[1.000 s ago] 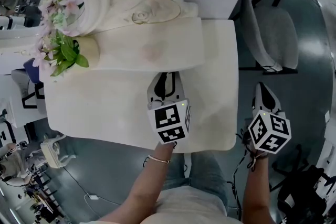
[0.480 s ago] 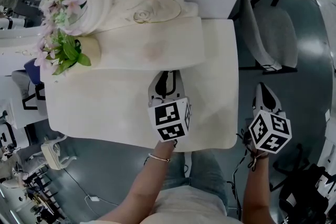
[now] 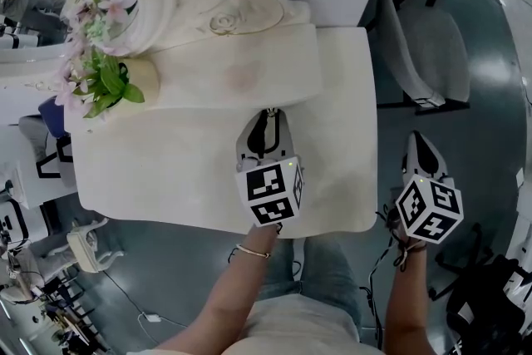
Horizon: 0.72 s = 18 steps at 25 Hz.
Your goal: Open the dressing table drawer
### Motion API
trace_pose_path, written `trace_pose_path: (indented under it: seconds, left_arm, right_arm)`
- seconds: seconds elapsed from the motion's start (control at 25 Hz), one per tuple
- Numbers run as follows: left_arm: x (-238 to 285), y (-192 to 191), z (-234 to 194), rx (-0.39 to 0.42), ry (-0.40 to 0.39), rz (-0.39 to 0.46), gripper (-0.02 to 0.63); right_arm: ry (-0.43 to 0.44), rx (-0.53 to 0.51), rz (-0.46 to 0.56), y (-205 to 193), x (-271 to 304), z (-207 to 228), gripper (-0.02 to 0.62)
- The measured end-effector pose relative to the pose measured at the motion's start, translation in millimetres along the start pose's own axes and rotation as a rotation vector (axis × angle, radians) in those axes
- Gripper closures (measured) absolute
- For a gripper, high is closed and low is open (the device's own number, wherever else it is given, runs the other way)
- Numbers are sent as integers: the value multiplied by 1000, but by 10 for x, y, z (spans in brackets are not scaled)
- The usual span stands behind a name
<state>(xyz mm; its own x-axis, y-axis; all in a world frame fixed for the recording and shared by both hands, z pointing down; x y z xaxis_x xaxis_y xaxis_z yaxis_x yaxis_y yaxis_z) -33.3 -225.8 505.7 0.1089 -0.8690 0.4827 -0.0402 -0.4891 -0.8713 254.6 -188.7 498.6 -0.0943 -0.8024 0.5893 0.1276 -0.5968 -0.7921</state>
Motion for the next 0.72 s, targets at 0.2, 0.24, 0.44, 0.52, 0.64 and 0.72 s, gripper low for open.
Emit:
trace_pose_path:
  seconds: [0.2, 0.24, 0.44, 0.52, 0.64, 0.72]
  left_arm:
    - [-32, -15, 10, 0, 3, 3, 499]
    - [-40, -21, 10, 1, 3, 3, 500]
    - [-70, -38, 3, 1, 5, -1, 500]
    - [-78, -43, 7, 0, 6, -1, 499]
    - [-86, -51, 14, 1, 8, 0, 499]
    - [-90, -50, 20, 2, 9, 0, 499]
  right_arm:
    - [-3, 5, 0, -51, -43, 10, 588]
    - [-4, 6, 0, -62, -51, 13, 588]
    - [-5, 16, -2, -92, -97, 29, 588]
    - [-6, 19, 0, -96, -112, 36, 588]
    - [-8, 20, 2, -103, -132, 52, 588]
    - [-11, 20, 3, -108, -146, 63, 588]
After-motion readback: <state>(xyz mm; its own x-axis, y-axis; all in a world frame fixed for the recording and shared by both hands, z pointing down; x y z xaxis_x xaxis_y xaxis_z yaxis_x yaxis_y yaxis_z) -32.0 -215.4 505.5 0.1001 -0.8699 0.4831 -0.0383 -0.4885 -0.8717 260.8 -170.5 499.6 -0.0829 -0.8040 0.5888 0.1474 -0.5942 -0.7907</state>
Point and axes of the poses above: the fingertips, and each gripper's own axes: x forward along the fingers, z to its right, y out of its top, the point moved 3 cm from there along -x, backward along the fingers, and after that the axes turned 3 degrees about z, right-handed, at the moved point
